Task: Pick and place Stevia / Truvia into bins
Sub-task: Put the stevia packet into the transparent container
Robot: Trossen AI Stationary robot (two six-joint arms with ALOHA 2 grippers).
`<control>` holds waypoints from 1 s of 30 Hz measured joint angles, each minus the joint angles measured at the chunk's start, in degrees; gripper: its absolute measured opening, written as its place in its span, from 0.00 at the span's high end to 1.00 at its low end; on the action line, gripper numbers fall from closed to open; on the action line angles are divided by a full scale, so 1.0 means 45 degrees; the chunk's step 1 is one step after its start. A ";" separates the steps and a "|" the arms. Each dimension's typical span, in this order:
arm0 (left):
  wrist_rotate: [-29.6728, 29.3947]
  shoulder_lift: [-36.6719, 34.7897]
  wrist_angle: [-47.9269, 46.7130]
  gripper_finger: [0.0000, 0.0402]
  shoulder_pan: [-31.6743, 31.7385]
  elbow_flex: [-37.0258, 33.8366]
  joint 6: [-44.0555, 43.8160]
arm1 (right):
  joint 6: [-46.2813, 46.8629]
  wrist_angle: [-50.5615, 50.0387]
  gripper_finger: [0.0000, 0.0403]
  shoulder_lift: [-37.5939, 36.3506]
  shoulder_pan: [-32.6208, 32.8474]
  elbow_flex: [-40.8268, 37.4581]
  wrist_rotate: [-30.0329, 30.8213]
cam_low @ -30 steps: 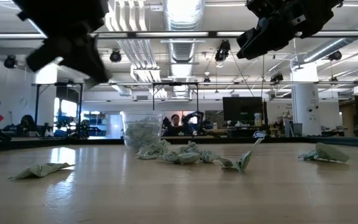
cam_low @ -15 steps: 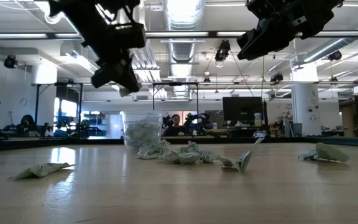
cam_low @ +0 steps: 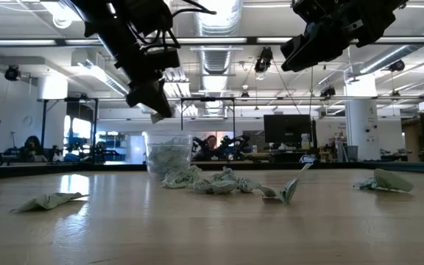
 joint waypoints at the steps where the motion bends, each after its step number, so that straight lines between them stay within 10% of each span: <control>1: 0.0296 0.0000 0.0005 1.00 0.0054 0.0000 -0.0001 | -0.0005 0.0000 0.85 0.0000 0.0000 0.0000 0.0000; 17: 0.1210 -0.0002 0.0624 0.71 0.0322 -0.0136 0.0276 | 0.0284 -0.0014 0.85 -0.0010 0.0012 -0.0192 -0.0042; 30: 0.1562 -0.0194 -0.0826 0.69 -0.0972 -0.0131 -0.0492 | 0.1506 0.0045 0.79 -0.0015 0.1615 -0.2033 -0.0825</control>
